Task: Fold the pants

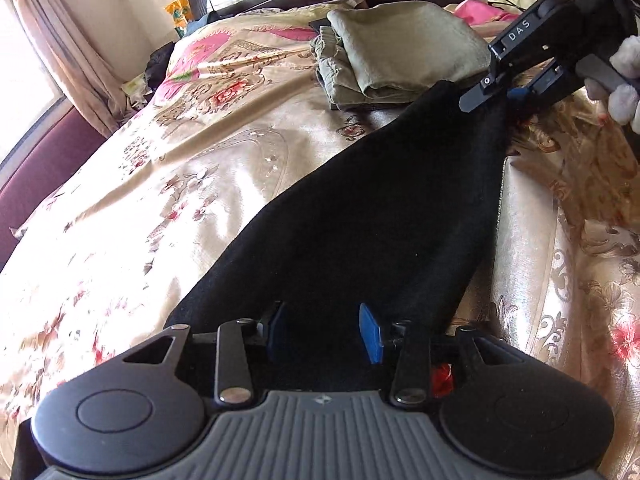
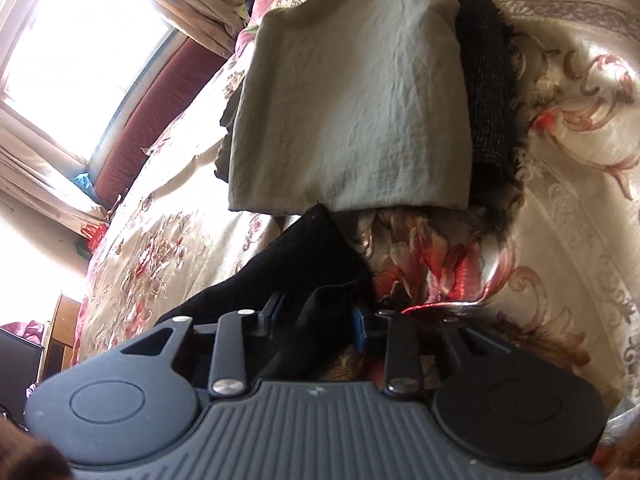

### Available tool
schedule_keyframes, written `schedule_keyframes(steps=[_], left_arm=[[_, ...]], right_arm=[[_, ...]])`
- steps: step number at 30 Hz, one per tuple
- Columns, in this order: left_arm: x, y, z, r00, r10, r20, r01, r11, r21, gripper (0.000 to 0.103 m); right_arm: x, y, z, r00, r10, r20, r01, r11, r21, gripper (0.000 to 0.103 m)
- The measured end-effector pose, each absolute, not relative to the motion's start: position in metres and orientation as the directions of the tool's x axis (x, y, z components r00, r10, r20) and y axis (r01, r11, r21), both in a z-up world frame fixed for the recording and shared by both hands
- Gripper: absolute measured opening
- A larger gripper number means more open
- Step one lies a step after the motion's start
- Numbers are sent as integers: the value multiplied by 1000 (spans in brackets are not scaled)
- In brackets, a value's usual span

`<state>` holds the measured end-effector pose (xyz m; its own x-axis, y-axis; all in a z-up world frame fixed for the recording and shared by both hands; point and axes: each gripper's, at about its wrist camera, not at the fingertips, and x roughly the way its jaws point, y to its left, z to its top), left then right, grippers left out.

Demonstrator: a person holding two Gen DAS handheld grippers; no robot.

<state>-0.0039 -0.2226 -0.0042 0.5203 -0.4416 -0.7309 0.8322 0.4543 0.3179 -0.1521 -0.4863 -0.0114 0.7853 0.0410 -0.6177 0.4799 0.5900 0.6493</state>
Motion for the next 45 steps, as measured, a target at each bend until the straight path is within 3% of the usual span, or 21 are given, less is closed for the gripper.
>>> schedule_keyframes(steps=[4,6,10,11,14,18,20,23,30,35,40,45], left_arm=[[-4,-224,-5,513,-440,-737,839,436,324,55],[-3,-227,-5,505,-438,-743,843,435,317,55],[-3,-232,-4,503,-428,-751,846,423,325,55],[-3,-232,-4,501,-427,-753,847,422,325,55],[-2,-234,-6,497,-418,-760,849,415,327,55],[-3,-240,-8,499,-408,-764,851,396,344,55],[-3,-242,-8,500,-406,-765,853,385,353,56],[-3,-243,-10,501,-399,-768,854,370,365,56],[-5,-244,-10,500,-399,-769,857,359,370,56],[-2,-245,-11,489,-406,-772,862,362,356,56],[-2,-240,-9,488,-412,-770,863,361,354,60],[-1,-239,-12,485,-420,-767,861,382,335,61]], right_arm=[[-157,-502,-23,826,90,-557,439,517,734,33],[-148,-506,-29,834,146,-532,390,526,756,38],[-137,-500,-24,792,169,-587,401,581,708,30],[-142,-498,-15,801,177,-572,373,600,708,24],[-143,-474,13,841,239,-486,225,663,714,24],[-125,-455,12,794,129,-594,253,819,515,25],[-124,-459,2,762,106,-639,288,828,480,26],[-131,-476,-5,748,146,-648,305,791,531,36],[-137,-520,-27,756,297,-583,323,606,727,31],[-110,-501,-32,751,298,-590,288,656,698,35],[-103,-513,-39,713,446,-541,217,594,775,36],[-111,-516,-38,718,398,-570,240,628,741,36]])
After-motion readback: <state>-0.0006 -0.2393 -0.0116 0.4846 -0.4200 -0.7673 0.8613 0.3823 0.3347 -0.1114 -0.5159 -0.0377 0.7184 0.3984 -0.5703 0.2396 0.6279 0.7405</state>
